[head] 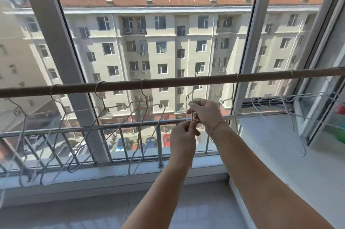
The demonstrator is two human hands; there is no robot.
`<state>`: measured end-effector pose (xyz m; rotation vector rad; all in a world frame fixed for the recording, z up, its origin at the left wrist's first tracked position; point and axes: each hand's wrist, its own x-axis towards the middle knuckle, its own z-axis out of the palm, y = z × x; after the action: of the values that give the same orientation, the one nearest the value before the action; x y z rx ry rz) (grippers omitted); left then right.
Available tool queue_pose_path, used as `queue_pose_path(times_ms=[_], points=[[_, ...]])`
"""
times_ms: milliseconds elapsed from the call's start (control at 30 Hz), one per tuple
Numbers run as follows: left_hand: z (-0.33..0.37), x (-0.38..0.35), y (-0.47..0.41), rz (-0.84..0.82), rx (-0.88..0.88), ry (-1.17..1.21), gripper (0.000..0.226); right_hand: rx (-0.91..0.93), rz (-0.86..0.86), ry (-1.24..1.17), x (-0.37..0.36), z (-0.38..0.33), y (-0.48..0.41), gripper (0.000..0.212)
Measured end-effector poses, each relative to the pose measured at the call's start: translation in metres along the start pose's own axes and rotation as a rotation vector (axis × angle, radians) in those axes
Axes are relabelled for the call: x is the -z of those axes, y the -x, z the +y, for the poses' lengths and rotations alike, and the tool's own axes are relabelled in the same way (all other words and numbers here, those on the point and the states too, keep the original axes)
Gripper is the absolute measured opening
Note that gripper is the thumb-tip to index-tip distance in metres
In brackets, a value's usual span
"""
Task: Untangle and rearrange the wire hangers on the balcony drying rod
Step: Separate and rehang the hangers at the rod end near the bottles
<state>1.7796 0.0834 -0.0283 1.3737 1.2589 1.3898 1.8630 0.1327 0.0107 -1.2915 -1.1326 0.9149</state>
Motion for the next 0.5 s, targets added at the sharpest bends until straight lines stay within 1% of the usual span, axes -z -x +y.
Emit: queue_pose_path(times_ms=[67,167,300,367,433,500], points=[[-0.005,0.002,-0.004,0.01,-0.002,-0.017,0.027,-0.02,-0.009,-0.009,-0.005,0.006,-0.006,0.011],[-0.024,0.007,-0.002,-0.022,0.016,-0.047,0.024,-0.031,-0.008,0.026,-0.01,0.028,-0.01,0.009],[-0.069,0.031,0.007,-0.142,0.096,-0.152,0.024,-0.055,0.055,0.145,-0.005,0.068,-0.004,0.023],[-0.091,0.048,0.011,-0.201,0.159,-0.174,0.024,-0.051,0.016,0.298,0.001,0.086,0.002,0.034],[-0.109,0.064,0.016,-0.248,0.207,-0.163,0.025,-0.007,-0.072,0.544,0.007,0.102,0.008,0.049],[-0.121,0.077,0.021,-0.304,0.225,-0.194,0.026,0.052,-0.161,0.767,0.014,0.113,0.014,0.055]])
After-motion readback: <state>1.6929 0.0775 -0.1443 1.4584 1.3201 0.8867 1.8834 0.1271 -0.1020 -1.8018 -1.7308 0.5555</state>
